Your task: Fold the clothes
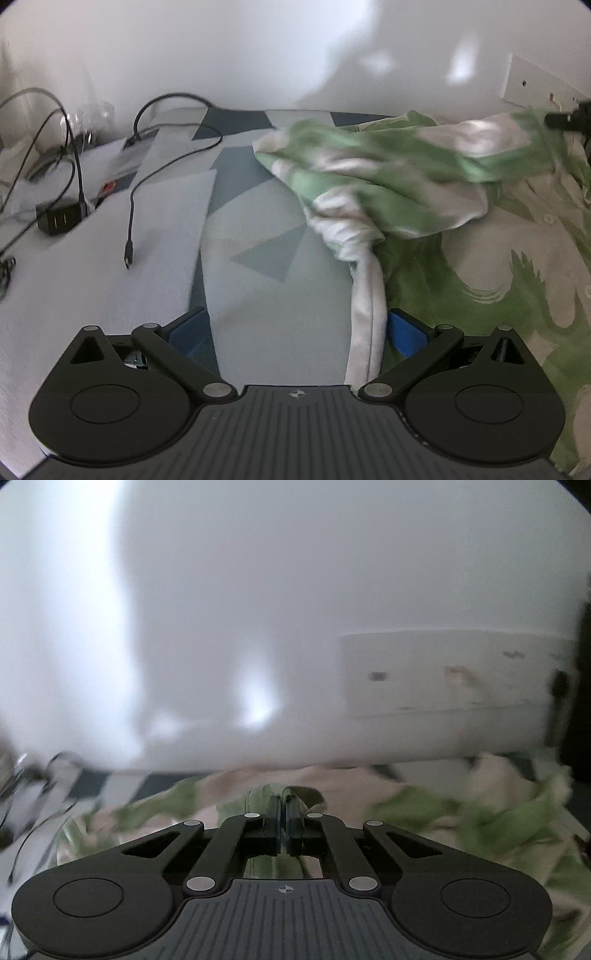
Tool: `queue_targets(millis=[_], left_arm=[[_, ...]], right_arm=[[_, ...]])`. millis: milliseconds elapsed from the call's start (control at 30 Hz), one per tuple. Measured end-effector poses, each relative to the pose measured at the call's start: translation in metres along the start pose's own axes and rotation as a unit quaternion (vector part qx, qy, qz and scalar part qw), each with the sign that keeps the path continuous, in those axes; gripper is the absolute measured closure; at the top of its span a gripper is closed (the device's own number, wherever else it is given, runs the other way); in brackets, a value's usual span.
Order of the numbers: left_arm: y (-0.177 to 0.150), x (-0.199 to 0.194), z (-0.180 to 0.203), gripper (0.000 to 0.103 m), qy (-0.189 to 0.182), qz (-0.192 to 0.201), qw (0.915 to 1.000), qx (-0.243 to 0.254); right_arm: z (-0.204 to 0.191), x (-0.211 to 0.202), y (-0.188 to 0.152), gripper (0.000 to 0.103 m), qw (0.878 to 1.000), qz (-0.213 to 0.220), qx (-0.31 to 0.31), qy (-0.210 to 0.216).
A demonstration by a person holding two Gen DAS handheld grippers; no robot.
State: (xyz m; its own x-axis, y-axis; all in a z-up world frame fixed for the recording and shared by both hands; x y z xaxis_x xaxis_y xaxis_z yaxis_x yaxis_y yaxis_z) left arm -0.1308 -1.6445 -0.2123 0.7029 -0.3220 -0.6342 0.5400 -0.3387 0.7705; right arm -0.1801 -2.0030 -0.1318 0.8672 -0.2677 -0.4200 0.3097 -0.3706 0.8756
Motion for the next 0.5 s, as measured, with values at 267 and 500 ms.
queue_targets(millis=[267, 500], left_arm=[[0.017, 0.011, 0.006, 0.000, 0.070, 0.018, 0.9941, 0.080], [0.022, 0.026, -0.014, 0.000, 0.062, 0.014, 0.9976, 0.027]], right_arm=[[0.036, 0.005, -0.010, 0.077, 0.998, -0.013, 0.039, -0.048], [0.058, -0.039, -0.038, 0.054, 0.996, -0.019, 0.006, -0.090]])
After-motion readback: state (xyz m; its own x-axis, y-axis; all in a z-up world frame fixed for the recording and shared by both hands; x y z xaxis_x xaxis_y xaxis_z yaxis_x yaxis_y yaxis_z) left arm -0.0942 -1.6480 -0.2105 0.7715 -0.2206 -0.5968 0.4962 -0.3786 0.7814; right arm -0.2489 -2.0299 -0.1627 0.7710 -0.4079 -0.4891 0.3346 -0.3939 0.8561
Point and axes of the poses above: each gripper's, at about its wrist camera, not at the fingertips, and x roughly the way its jaws point, z to its right, y to its top, the point moved 5 cm from there along x, roughly the way its jaws point, and after that the axes turned 9 degrees about z, right-handed, at the moved point
